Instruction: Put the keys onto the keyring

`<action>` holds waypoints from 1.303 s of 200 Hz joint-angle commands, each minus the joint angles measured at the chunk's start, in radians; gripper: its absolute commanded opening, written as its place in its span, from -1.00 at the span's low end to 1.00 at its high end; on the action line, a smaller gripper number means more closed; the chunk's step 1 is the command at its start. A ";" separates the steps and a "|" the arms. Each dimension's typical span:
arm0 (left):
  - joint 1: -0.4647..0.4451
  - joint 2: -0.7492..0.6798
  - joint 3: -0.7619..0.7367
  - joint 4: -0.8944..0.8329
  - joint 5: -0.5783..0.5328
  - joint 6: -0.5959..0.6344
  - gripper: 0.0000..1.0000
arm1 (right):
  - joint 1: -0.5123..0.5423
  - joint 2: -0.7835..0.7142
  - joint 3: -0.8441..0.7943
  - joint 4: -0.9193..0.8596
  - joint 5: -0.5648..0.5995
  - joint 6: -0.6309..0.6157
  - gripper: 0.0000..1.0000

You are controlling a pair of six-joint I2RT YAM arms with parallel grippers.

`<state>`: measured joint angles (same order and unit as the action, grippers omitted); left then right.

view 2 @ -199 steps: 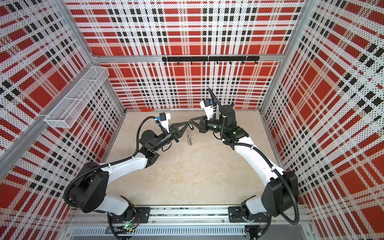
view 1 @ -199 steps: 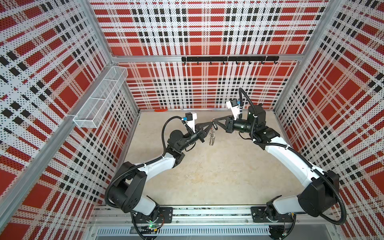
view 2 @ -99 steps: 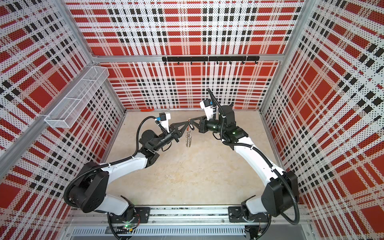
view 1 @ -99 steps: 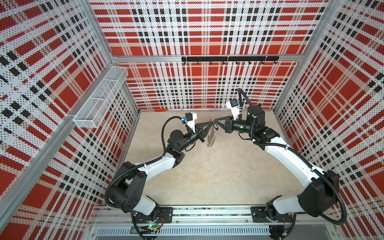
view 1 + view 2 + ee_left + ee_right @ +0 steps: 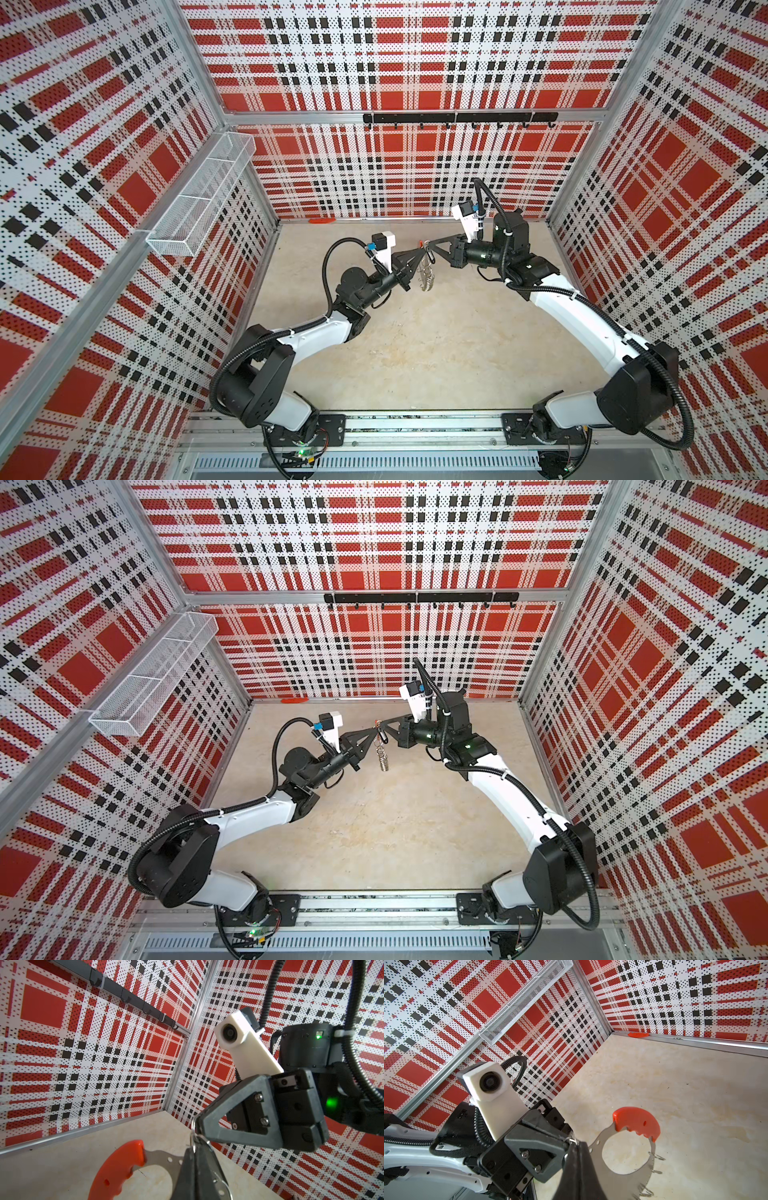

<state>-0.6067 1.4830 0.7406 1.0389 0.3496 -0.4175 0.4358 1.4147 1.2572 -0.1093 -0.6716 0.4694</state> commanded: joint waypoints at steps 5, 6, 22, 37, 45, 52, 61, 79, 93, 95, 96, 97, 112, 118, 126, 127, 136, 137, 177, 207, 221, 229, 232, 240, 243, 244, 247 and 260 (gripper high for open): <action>-0.032 -0.053 -0.002 0.143 0.018 0.092 -1.00 | -0.015 -0.019 -0.028 -0.027 0.037 -0.002 -1.00; -0.033 -0.053 -0.003 0.144 0.018 0.093 -1.00 | -0.015 -0.019 -0.028 -0.028 0.037 -0.002 -1.00; -0.045 -0.057 -0.014 0.169 0.013 0.129 -1.00 | -0.014 -0.019 -0.034 -0.036 0.032 -0.002 -1.00; -0.051 -0.060 -0.023 0.182 0.011 0.150 -1.00 | -0.014 -0.020 -0.041 -0.040 0.035 -0.005 -1.00; -0.053 -0.059 -0.025 0.189 0.010 0.154 -1.00 | -0.015 -0.022 -0.044 -0.041 0.036 -0.005 -1.00; -0.053 -0.060 -0.027 0.192 0.009 0.152 -1.00 | -0.014 -0.024 -0.045 -0.042 0.038 -0.005 -1.00; -0.054 -0.061 -0.027 0.198 0.009 0.153 -1.00 | -0.015 -0.024 -0.046 -0.043 0.038 -0.006 -1.00; -0.054 -0.061 -0.030 0.206 0.011 0.151 -1.00 | -0.015 -0.020 -0.045 -0.048 0.037 -0.006 -1.00; -0.056 -0.062 -0.033 0.212 0.012 0.151 -1.00 | -0.015 -0.017 -0.045 -0.055 0.037 -0.006 -1.00; -0.055 -0.062 -0.034 0.213 0.012 0.151 -1.00 | -0.015 -0.018 -0.045 -0.056 0.037 -0.007 -1.00; -0.055 -0.062 -0.034 0.213 0.012 0.151 -1.00 | -0.014 -0.018 -0.045 -0.057 0.037 -0.008 -1.00; -0.054 -0.064 -0.034 0.213 0.012 0.151 -1.00 | -0.014 -0.017 -0.045 -0.058 0.036 -0.009 -1.00; -0.055 -0.067 -0.037 0.215 0.008 0.151 -1.00 | -0.015 -0.016 -0.047 -0.061 0.035 -0.009 -1.00; -0.056 -0.068 -0.038 0.216 0.008 0.152 -1.00 | -0.015 -0.016 -0.050 -0.061 0.034 -0.008 -1.00; -0.056 -0.067 -0.037 0.216 0.008 0.154 -1.00 | -0.015 -0.016 -0.049 -0.061 0.033 -0.006 -1.00; -0.055 -0.067 -0.037 0.216 0.008 0.153 -1.00 | -0.015 -0.016 -0.049 -0.060 0.033 -0.006 -1.00; -0.056 -0.066 -0.037 0.217 0.008 0.152 -1.00 | -0.014 -0.016 -0.046 -0.059 0.032 -0.005 -1.00; -0.056 -0.066 -0.037 0.217 0.009 0.152 -1.00 | -0.014 -0.016 -0.046 -0.059 0.032 -0.005 -1.00; -0.056 -0.058 -0.035 0.227 0.009 0.142 -1.00 | -0.014 -0.016 -0.042 -0.047 0.022 0.007 -1.00; -0.056 -0.059 -0.037 0.229 0.009 0.140 -1.00 | -0.015 -0.016 -0.045 -0.044 0.017 0.011 -1.00; -0.055 -0.061 -0.038 0.231 0.008 0.140 -1.00 | -0.015 -0.017 -0.050 -0.044 0.016 0.010 -1.00; -0.056 -0.061 -0.039 0.232 0.008 0.139 -1.00 | -0.014 -0.021 -0.054 -0.044 0.018 0.010 -1.00; -0.055 -0.061 -0.040 0.233 0.008 0.138 -1.00 | -0.015 -0.021 -0.055 -0.045 0.017 0.010 -1.00; -0.055 -0.060 -0.040 0.234 0.006 0.138 -1.00 | -0.015 -0.025 -0.059 -0.044 0.018 0.009 -1.00; -0.056 -0.061 -0.040 0.236 0.005 0.138 -1.00 | -0.015 -0.026 -0.061 -0.044 0.018 0.008 -1.00; -0.055 -0.060 -0.040 0.236 0.006 0.138 -1.00 | -0.015 -0.026 -0.061 -0.045 0.017 0.009 -1.00; -0.055 -0.059 -0.040 0.237 0.007 0.137 -1.00 | -0.014 -0.027 -0.063 -0.046 0.018 0.006 -1.00; -0.054 -0.056 -0.039 0.245 0.006 0.132 -1.00 | -0.014 -0.036 -0.065 -0.059 0.030 -0.007 -0.70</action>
<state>-0.6376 1.4727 0.6910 1.1126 0.3080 -0.2844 0.4259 1.3911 1.2221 -0.1204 -0.6773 0.4839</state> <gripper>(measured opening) 0.042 0.062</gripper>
